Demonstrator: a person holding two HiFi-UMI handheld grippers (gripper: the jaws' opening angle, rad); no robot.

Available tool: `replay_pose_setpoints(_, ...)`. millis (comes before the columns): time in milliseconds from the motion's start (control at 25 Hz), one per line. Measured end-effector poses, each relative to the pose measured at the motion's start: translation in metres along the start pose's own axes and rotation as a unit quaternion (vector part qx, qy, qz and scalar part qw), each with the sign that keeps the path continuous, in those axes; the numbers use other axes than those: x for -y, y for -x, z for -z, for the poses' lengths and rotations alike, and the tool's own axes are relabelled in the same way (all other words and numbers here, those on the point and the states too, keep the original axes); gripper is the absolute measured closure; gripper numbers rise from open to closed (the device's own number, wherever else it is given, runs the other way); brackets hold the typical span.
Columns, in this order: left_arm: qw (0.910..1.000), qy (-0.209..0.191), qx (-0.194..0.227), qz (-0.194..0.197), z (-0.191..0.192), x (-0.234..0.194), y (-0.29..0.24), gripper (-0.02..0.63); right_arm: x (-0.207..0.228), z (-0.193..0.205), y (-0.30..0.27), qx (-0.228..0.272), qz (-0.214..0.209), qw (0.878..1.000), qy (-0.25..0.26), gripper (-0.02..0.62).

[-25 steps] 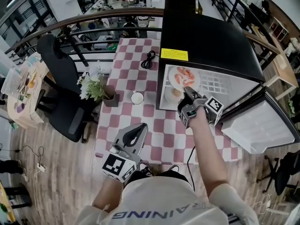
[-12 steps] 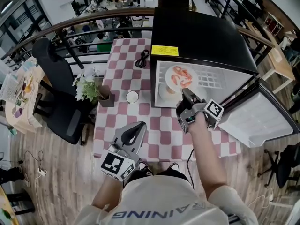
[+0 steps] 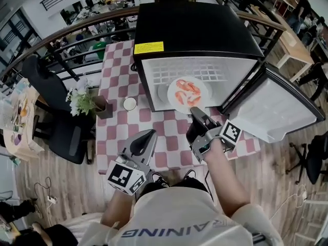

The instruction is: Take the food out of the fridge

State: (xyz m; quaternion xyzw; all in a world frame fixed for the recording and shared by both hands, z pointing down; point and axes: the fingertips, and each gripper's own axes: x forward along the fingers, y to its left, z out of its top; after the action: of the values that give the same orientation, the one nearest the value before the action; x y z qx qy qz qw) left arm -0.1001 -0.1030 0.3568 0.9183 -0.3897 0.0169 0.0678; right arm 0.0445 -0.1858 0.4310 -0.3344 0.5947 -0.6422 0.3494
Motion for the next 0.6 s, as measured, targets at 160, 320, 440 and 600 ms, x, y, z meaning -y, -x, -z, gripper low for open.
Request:
replay_pose_setpoints(160,0.9992,0.002,-0.012,0.039,0.005,0.023,-0.020,0.601,0.012,-0.003,0.045,0.013,0.003,1.000,0.014,0.557)
replay_pose_setpoints(320,0.9971,-0.001,-0.025,0.072,0.010,0.044,-0.038,0.601,0.039,-0.010,0.092,0.037,0.009,0.999,0.020,0.557)
replay_pose_setpoints(440,0.9953,-0.001,-0.034,0.090,0.017,0.058,-0.051,0.601,0.073,-0.024,0.127,0.057,0.034,0.998,0.020,0.556)
replay_pose_setpoints(600,0.9928,-0.002,-0.046,0.110,0.026,0.073,-0.064,0.601,0.119,-0.037,0.165,0.081,0.056,0.995,0.014,0.557)
